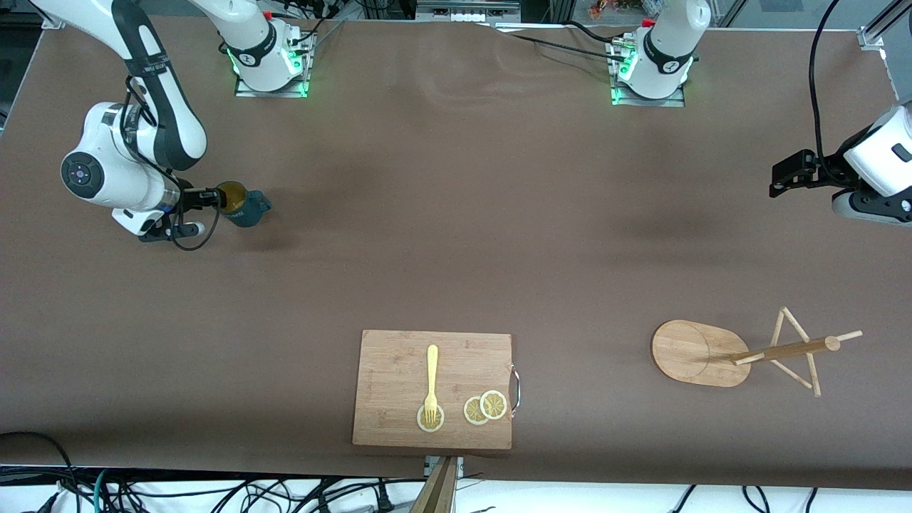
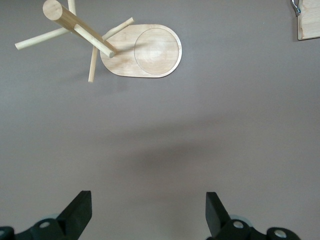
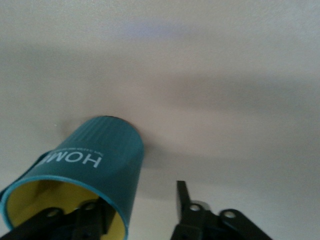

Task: Pass cup and hang on rack
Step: 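Close the right gripper on the teal mug rim, then lift the mug with the right gripper while the left gripper approaches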

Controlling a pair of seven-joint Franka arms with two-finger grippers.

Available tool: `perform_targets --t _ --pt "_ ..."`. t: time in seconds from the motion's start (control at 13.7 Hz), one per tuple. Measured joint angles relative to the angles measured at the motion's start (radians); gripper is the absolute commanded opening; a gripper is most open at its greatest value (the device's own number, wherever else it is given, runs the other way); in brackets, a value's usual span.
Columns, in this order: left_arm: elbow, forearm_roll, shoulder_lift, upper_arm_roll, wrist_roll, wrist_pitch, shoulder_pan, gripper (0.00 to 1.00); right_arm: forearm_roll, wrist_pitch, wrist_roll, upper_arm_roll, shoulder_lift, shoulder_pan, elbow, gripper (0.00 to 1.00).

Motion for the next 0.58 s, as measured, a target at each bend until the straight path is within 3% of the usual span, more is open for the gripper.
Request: perform_targets --t 0.36,0.58 --pt "0.0 0.0 0.0 0.0 0.0 0.0 0.0 1.0 0.018 -0.02 0.063 0.006 0.004 0.005 0.021 0.0" --pt "0.0 0.0 0.0 0.0 0.0 0.0 0.0 1.0 0.019 -0.15 0.171 0.076 0.001 0.014 0.151 0.0"
